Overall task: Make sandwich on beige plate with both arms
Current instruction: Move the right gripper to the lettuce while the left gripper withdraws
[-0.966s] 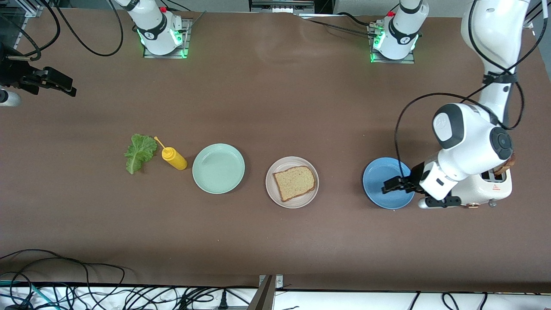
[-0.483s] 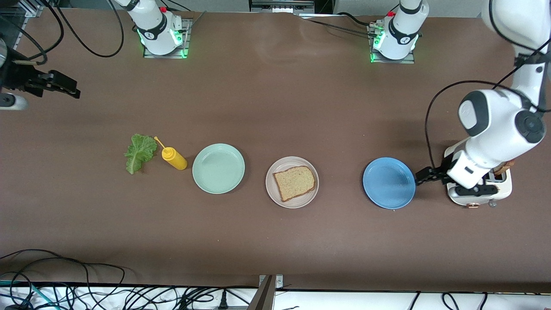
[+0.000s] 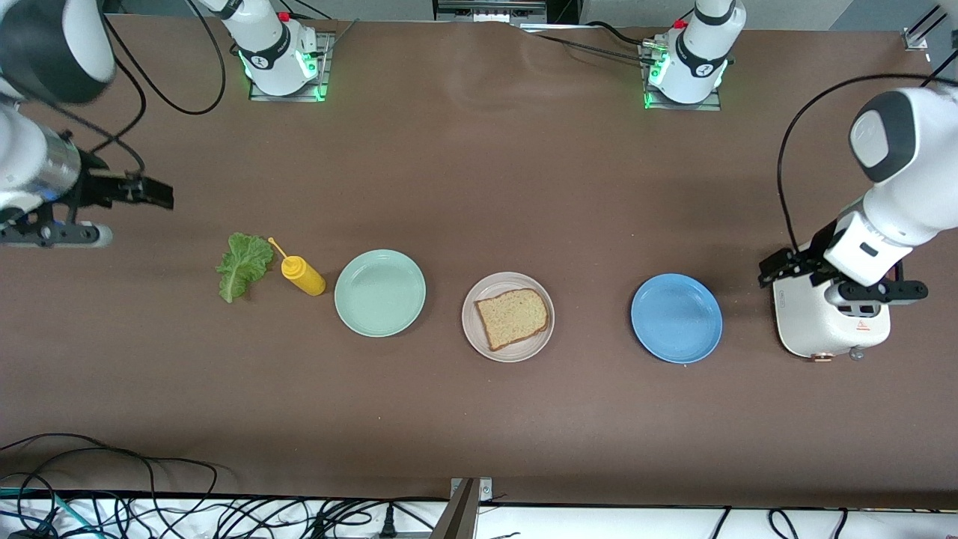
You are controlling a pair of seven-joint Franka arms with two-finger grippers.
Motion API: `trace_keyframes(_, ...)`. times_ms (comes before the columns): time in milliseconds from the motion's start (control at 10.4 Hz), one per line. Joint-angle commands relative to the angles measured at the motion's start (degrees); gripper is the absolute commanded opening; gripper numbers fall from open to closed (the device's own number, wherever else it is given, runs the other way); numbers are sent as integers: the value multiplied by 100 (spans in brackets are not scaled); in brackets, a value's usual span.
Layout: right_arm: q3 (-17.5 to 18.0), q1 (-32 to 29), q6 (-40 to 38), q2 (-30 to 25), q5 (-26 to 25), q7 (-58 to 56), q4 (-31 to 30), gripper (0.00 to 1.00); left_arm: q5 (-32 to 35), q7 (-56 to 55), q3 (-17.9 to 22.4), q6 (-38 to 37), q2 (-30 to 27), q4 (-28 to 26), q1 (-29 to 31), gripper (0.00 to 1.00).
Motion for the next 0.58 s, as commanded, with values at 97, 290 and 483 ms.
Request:
trace_keyframes(97,-105,-23,1680,-89,-122,50,-1421,100,225,95,-9,-1380,-100,894,84,100)
trace_keyframes(290,-219,-31,3110,-1,-113,94,-2369,100,216,69,-9,-1454,-328,1011,75,100)
trace_keyframes(483,-289,-31,4237,463,-113,95,-2777,100,190,78,-35,-1943,-373,1456,75,100)
